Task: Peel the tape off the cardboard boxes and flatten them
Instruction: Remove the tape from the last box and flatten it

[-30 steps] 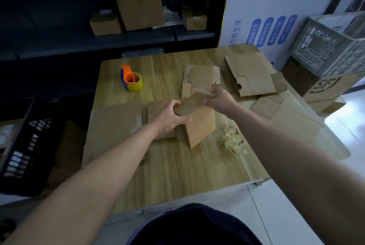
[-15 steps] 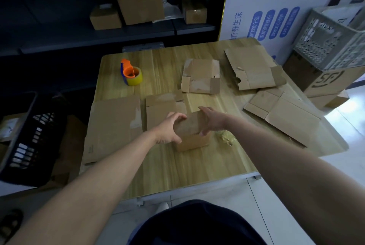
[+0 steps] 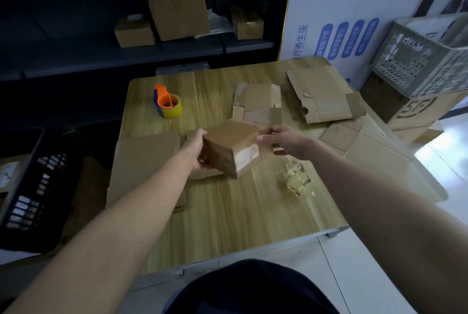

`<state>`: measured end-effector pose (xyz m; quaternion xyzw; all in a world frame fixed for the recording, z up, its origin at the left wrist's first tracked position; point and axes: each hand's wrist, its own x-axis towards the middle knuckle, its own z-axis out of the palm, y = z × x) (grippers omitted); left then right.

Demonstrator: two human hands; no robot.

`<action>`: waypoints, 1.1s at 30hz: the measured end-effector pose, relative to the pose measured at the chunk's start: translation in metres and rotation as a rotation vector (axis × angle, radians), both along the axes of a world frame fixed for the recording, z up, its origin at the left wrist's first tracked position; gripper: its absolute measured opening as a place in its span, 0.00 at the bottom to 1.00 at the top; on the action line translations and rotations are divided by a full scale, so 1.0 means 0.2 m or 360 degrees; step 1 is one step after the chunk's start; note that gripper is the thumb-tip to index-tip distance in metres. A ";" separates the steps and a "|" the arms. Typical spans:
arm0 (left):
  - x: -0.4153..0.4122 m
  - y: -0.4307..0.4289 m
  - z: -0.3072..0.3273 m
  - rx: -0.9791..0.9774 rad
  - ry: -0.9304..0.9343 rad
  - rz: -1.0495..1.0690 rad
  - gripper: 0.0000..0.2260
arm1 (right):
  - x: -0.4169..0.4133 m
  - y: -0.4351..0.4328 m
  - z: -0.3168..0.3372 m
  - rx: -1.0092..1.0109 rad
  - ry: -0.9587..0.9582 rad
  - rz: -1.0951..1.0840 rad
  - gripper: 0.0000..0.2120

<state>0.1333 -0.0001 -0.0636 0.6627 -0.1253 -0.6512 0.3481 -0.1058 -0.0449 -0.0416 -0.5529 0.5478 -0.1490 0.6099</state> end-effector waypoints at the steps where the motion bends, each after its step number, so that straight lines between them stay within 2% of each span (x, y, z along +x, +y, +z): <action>1: 0.02 -0.01 -0.01 0.0080 0.0103 0.0022 0.18 | 0.01 -0.01 0.01 -0.0024 -0.0022 -0.0007 0.15; 3: 0.04 -0.01 -0.03 0.0186 0.0298 0.0003 0.20 | 0.03 -0.03 0.04 -0.0107 0.0000 -0.0045 0.10; 4: 0.04 -0.02 -0.04 0.0226 0.0292 -0.0045 0.21 | 0.04 -0.04 0.06 -0.0127 0.0011 -0.0071 0.10; 5: 0.02 -0.02 -0.03 0.0246 0.0168 -0.0140 0.22 | 0.05 -0.04 0.07 -0.0123 0.0029 -0.0082 0.10; 7: -0.02 -0.03 -0.01 0.0194 -0.0353 -0.0288 0.24 | 0.06 -0.05 0.09 -0.0084 0.0116 -0.0072 0.11; 9: -0.05 -0.05 0.01 -0.0125 -0.0855 -0.0209 0.21 | 0.07 -0.04 0.10 -0.0054 0.0248 -0.0050 0.12; 11: -0.06 -0.06 0.02 -0.0581 -0.1083 -0.0196 0.14 | 0.08 -0.03 0.09 -0.0040 0.0392 0.0009 0.12; 13: -0.07 -0.04 0.05 -0.0899 -0.1135 -0.0522 0.08 | 0.09 -0.01 0.06 -0.0027 0.0491 0.0068 0.13; 14: -0.08 -0.04 0.05 -0.0946 -0.1135 -0.0757 0.07 | 0.10 -0.01 0.05 -0.0023 0.0527 0.0088 0.13; 16: -0.12 0.00 0.00 -0.0876 -0.1233 -0.1162 0.10 | 0.12 0.01 0.01 0.0003 0.0583 0.0118 0.12; 17: -0.13 0.02 -0.04 -0.0821 -0.1315 -0.1242 0.12 | 0.12 0.01 -0.02 0.0025 0.0603 0.0133 0.11; 22: -0.20 0.07 -0.11 -0.0796 -0.1384 -0.1099 0.15 | 0.08 0.03 -0.11 0.0143 0.0621 0.0114 0.07; 29: -0.25 0.09 -0.12 -0.0954 -0.1474 -0.1207 0.15 | 0.09 0.03 -0.11 0.0163 0.0586 0.0128 0.07; 33: -0.29 0.09 -0.14 -0.1019 -0.1524 -0.1204 0.09 | 0.07 0.04 -0.12 0.0188 0.0582 0.0121 0.09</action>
